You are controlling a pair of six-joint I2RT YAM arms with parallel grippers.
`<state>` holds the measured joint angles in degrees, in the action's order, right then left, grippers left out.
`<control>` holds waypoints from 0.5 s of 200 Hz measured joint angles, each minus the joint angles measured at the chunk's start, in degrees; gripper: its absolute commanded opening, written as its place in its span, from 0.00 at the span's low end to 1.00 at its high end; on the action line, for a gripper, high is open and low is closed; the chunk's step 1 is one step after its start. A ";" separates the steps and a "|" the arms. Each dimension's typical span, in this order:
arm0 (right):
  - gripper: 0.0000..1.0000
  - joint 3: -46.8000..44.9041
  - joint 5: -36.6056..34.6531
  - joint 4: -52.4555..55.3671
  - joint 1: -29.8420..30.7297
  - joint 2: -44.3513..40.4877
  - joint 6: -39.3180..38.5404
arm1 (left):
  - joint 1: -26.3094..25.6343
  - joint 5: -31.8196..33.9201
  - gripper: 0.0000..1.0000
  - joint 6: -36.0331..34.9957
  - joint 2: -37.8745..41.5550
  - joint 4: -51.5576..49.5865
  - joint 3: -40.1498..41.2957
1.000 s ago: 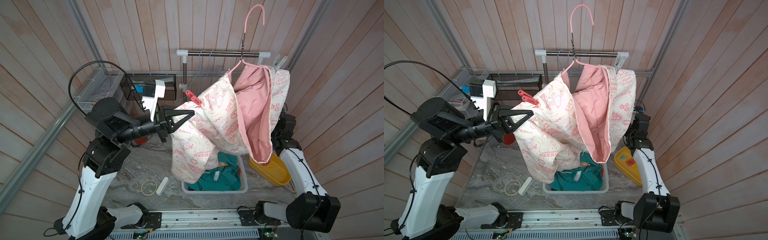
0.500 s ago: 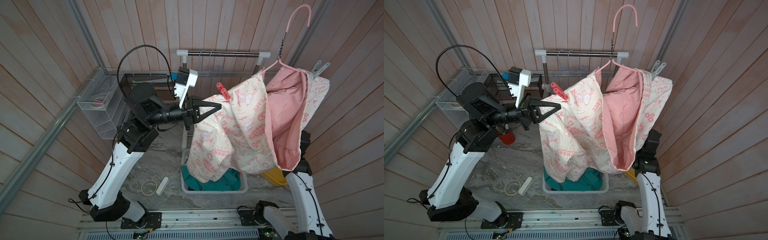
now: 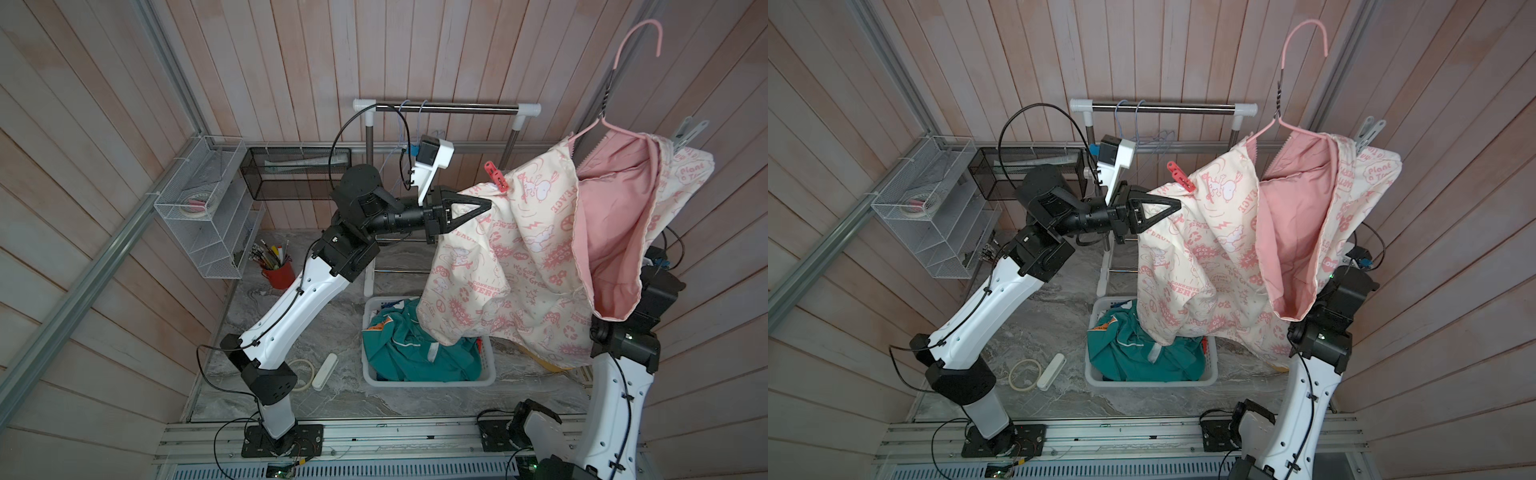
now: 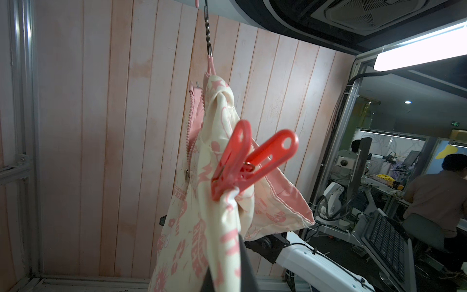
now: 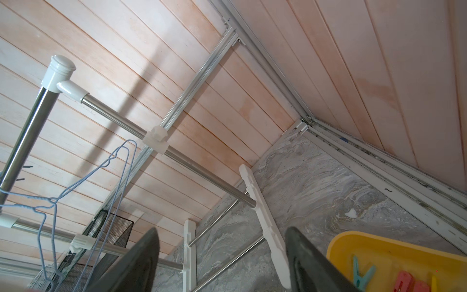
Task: Remove the clothespins securing jackets to the hanger
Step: Adjust the jacket in the basket.
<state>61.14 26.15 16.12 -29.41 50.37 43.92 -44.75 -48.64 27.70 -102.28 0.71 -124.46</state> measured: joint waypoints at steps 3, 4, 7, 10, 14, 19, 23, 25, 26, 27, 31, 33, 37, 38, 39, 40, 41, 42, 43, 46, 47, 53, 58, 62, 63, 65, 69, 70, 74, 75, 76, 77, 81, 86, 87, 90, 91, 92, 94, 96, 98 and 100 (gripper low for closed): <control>0.76 0.00 0.09 -0.02 0.00 0.07 0.09 | 0.07 -0.11 0.00 0.09 0.00 0.92 0.85; 0.76 -0.02 0.13 -0.02 0.00 0.07 0.11 | 0.11 -0.22 0.00 0.46 0.04 1.44 1.27; 0.76 -0.02 0.31 -0.02 0.00 0.11 0.00 | 0.28 -0.35 0.00 1.05 0.22 2.93 2.54; 0.76 -0.07 0.37 -0.02 0.00 0.13 0.07 | 0.37 -0.48 0.00 1.27 0.44 4.13 3.74; 0.76 -0.17 0.55 -0.07 0.00 0.15 -0.02 | 0.74 -0.63 0.00 2.43 0.85 6.45 6.01; 0.76 -0.33 0.74 -0.09 0.02 0.13 -0.07 | 1.11 -0.90 0.00 3.43 1.33 8.68 8.57; 0.76 -0.50 0.79 -0.15 0.07 0.09 -0.13 | 1.62 -0.90 0.00 4.31 1.88 11.30 11.21; 0.76 -0.57 0.81 -0.13 0.13 0.07 -0.20 | 1.88 -1.07 0.00 5.14 2.19 12.55 12.63; 0.76 -0.63 0.81 -0.13 0.17 0.04 -0.24 | 2.12 -1.14 0.00 5.68 2.43 13.60 13.64; 0.76 -0.66 0.79 -0.13 0.20 0.02 -0.24 | 2.23 -1.09 0.00 5.88 2.54 14.12 14.16; 0.76 -0.90 0.81 -0.20 0.39 -0.04 -0.35 | 2.86 -1.31 0.00 6.86 3.28 16.57 17.27; 0.76 -1.01 0.76 -0.22 0.55 -0.09 -0.48 | 3.26 -1.31 0.00 7.69 3.67 17.97 18.84; 0.76 -1.29 0.81 -0.26 0.85 -0.20 -0.57 | 3.96 -1.40 0.00 8.59 4.35 20.39 21.88; 0.76 -1.33 0.79 -0.24 0.94 -0.22 -0.61 | 4.09 -1.46 0.00 8.79 4.48 20.79 22.38; 0.76 -1.44 0.76 -0.24 1.14 -0.26 -0.66 | 4.37 -1.49 0.00 9.29 4.74 21.53 23.39; 0.76 -1.49 0.74 -0.24 1.22 -0.26 -0.68 | 4.50 -1.49 0.00 9.51 4.85 21.97 23.87; 0.76 -1.55 0.72 -0.24 1.38 -0.31 -0.68 | 4.76 -1.44 0.00 9.77 5.07 22.77 24.83; 0.75 -1.62 0.72 -0.24 1.46 -0.33 -0.68 | 4.90 -1.46 0.00 9.86 5.16 23.08 25.29; 0.75 -1.73 0.76 -0.22 1.64 -0.37 -0.72 | 5.11 -1.51 0.00 10.05 5.38 23.69 26.21; 0.75 -1.90 0.72 -0.24 2.10 -0.39 -0.81 | 5.62 -1.62 0.00 10.80 5.88 24.92 28.02; 0.75 -2.01 0.66 -0.24 2.36 -0.44 -0.90 | 5.86 -1.60 0.00 11.15 6.10 25.59 28.94; 0.75 -2.40 0.63 -0.24 3.52 -0.52 -1.07 | 6.84 -1.68 0.00 12.17 7.06 27.69 32.41; 0.74 -2.78 0.37 -0.24 4.81 -0.57 -1.16 | 7.74 -1.70 0.00 12.96 7.89 29.27 35.41; 0.74 -3.10 -0.22 -0.33 6.16 -0.57 -1.42 | 8.41 -1.68 0.00 13.81 8.61 30.49 37.66; 0.74 -3.15 -0.22 -0.35 6.43 -0.57 -1.42 | 8.52 -1.70 0.00 13.88 8.72 30.64 38.05; 0.74 -3.30 -0.26 -0.33 7.21 -0.57 -1.44 | 8.85 -1.75 0.00 14.10 9.18 31.08 39.17; 0.74 -3.61 -1.01 -0.35 8.81 -0.57 -1.60 | 9.42 -1.73 0.00 14.86 10.03 32.13 41.38; 0.74 -3.67 -1.03 -0.35 9.09 -0.57 -1.60 | 9.53 -1.75 0.00 14.91 10.19 32.24 41.72; 0.74 -3.96 -1.60 -0.37 10.82 -0.57 -1.70 | 10.03 -1.81 0.00 15.54 11.17 33.05 43.63; 0.74 -4.07 -1.92 -0.39 11.43 -0.57 -1.75 | 10.10 -1.81 0.00 15.65 11.30 33.20 43.93; 0.74 -4.11 -1.97 -0.39 11.72 -0.57 -1.73 | 10.23 -1.86 0.00 15.74 11.61 33.38 44.52; 0.74 -4.22 -2.10 -0.42 12.31 -0.57 -1.75 | 10.29 -1.88 0.00 15.78 11.78 33.46 44.83; 0.74 -4.44 -2.60 -0.48 13.97 -0.55 -1.73 | 10.71 -1.90 0.00 16.41 12.85 34.03 46.53; 0.74 -4.87 -3.43 -0.74 16.41 -0.57 -1.73 | 11.13 -2.03 0.00 16.68 14.25 34.56 48.39; 0.74 -4.94 -3.56 -0.79 16.74 -0.57 -1.73 | 11.17 -2.03 0.00 16.76 14.47 34.67 48.68; 0.74 -5.16 -4.22 -0.98 18.12 -0.57 -1.70 | 11.45 -2.14 0.00 17.07 15.52 34.86 49.92; 0.74 -5.20 -4.33 -1.03 18.38 -0.57 -1.68 | 11.50 -2.16 0.00 17.07 15.76 34.88 50.14; 0.74 -5.31 -4.44 -1.09 18.95 -0.57 -1.64 | 11.54 -2.16 0.00 17.07 16.02 34.88 50.40; 0.74 -5.44 -4.74 -1.25 19.85 -0.57 -1.55 | 11.67 -2.14 0.00 17.09 16.76 34.91 51.08; 0.73 -5.57 -4.96 -1.38 20.37 -0.57 -1.51 | 11.78 -2.12 0.00 17.18 17.42 34.93 51.74; 0.73 -5.73 -5.29 -1.57 21.07 -0.57 -1.49 | 11.89 -2.23 0.00 17.14 18.21 34.93 52.39; 0.73 -5.92 -5.51 -1.79 21.88 -0.57 -1.38 | 12.02 -2.29 0.00 17.11 19.04 34.88 53.00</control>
<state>55.22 20.64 14.33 -7.53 49.80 42.54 -32.73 -50.94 44.82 -83.24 35.59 -71.46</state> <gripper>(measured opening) 0.736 0.062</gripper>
